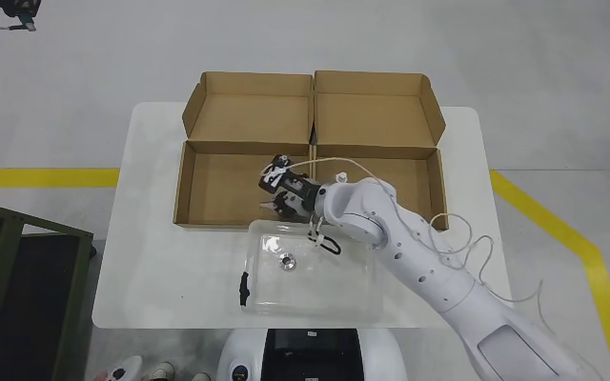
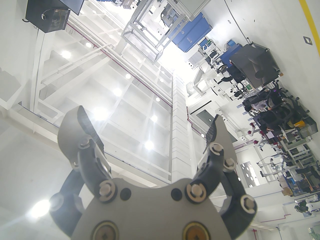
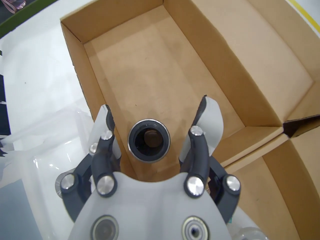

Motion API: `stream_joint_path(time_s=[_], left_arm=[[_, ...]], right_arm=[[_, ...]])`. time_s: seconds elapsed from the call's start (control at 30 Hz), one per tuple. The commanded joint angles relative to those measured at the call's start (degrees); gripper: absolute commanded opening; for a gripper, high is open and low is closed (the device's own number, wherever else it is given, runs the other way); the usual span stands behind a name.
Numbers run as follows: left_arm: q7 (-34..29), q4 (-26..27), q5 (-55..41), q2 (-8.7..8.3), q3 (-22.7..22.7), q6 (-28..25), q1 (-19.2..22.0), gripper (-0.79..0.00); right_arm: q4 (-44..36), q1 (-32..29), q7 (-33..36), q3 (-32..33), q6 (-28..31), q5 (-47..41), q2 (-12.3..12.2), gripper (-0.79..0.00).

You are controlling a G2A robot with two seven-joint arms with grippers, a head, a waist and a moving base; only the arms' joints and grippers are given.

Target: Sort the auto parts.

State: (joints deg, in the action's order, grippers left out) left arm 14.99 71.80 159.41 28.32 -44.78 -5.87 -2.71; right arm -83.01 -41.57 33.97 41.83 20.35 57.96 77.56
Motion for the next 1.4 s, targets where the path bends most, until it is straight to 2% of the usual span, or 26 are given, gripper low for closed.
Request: stream_joint_path(time_s=[0.0, 0.3, 0.57, 0.77, 1.03, 1.37], left_arm=[[-0.01, 0.00, 0.00, 0.00, 0.00, 0.00, 0.00, 0.000], [-0.01, 0.00, 0.00, 0.00, 0.00, 0.00, 0.00, 0.000], [-0.01, 0.00, 0.00, 0.00, 0.00, 0.00, 0.00, 0.000], [-0.01, 0.00, 0.00, 0.00, 0.00, 0.00, 0.00, 0.000], [-0.01, 0.00, 0.00, 0.00, 0.00, 0.00, 0.00, 0.000], [-0.01, 0.00, 0.00, 0.00, 0.00, 0.00, 0.00, 0.000]], right_arm=[[-2.04, -0.42, -0.95, 0.51, 0.25, 0.23, -0.06, -0.111], [-13.04, -4.98, -3.47, 2.84, 3.81, 0.26, -0.87, 0.000], [-24.84, -12.83, -1.33, 5.83, 8.67, 2.48, -2.79, 0.000], [-30.71, -19.19, 1.38, 7.59, 13.68, 5.97, -4.48, 0.000], [-32.76, -24.90, 2.82, 8.46, 17.39, 10.36, -5.96, 0.000], [-29.71, -27.88, 2.59, 9.38, 19.17, 13.56, -7.03, 0.000]])
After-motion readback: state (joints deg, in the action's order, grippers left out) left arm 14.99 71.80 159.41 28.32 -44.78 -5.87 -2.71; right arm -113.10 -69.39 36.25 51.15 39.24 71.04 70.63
